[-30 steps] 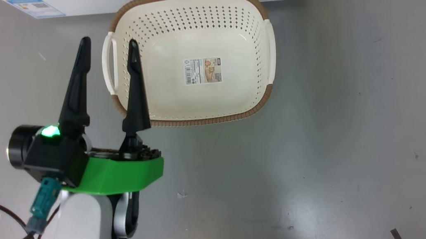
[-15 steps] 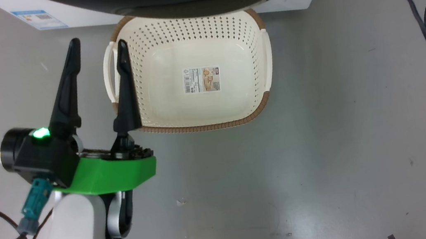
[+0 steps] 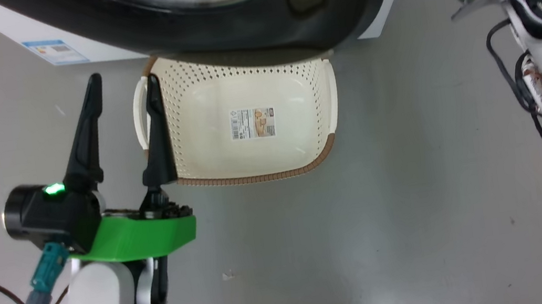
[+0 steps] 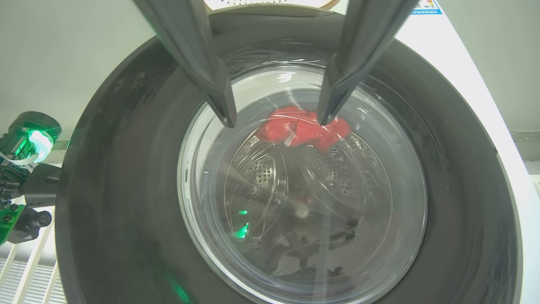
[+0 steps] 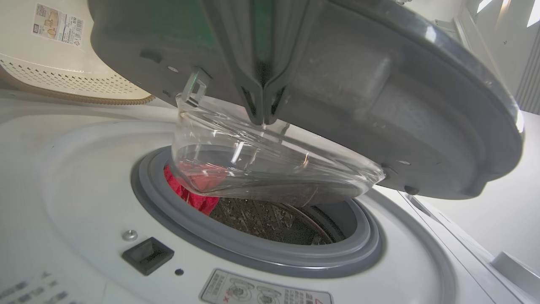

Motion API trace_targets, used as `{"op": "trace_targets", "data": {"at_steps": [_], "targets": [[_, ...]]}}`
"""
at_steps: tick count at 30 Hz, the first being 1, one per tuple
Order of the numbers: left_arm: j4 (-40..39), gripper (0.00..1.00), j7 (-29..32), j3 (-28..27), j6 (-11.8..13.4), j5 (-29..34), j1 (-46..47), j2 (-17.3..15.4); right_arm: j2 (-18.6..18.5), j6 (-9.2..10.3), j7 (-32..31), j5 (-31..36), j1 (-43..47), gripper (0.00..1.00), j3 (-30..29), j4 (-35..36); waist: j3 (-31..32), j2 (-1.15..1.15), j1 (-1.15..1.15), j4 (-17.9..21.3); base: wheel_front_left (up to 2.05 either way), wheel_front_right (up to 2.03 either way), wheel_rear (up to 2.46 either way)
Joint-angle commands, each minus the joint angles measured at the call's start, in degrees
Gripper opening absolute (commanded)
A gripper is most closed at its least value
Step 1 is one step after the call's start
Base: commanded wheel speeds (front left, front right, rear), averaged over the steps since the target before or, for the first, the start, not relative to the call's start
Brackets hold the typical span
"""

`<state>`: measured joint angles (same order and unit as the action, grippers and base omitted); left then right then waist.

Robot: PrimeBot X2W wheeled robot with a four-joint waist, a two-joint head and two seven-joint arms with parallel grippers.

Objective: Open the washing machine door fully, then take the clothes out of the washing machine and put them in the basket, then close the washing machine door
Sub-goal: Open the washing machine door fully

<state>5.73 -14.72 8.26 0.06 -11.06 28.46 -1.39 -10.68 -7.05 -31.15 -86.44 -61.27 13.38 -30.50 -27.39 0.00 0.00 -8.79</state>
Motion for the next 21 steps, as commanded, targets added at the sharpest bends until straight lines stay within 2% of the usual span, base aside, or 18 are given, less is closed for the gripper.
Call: {"op": "trace_targets", "data": {"at_steps": [1, 21], "targets": [[-1.5, 1.00, -0.3, -2.1, 0.6, 0.6, -1.4, -1.5, 1.6, -0.44, -0.7, -0.7, 1.7, 0.00, 0.7, 2.4, 1.2, 0.00, 0.00, 0.1, 0.00, 0.00, 0.00], [-2.3, 1.00, -0.3, -2.4, 2.3, -0.4, -6.4, -1.5, 1.2, -0.44, -3.1, -2.1, 11.9, 0.00, 1.7, 6.9, 7.5, 0.00, 0.00, -2.9, 0.00, 0.00, 0.00]]}}
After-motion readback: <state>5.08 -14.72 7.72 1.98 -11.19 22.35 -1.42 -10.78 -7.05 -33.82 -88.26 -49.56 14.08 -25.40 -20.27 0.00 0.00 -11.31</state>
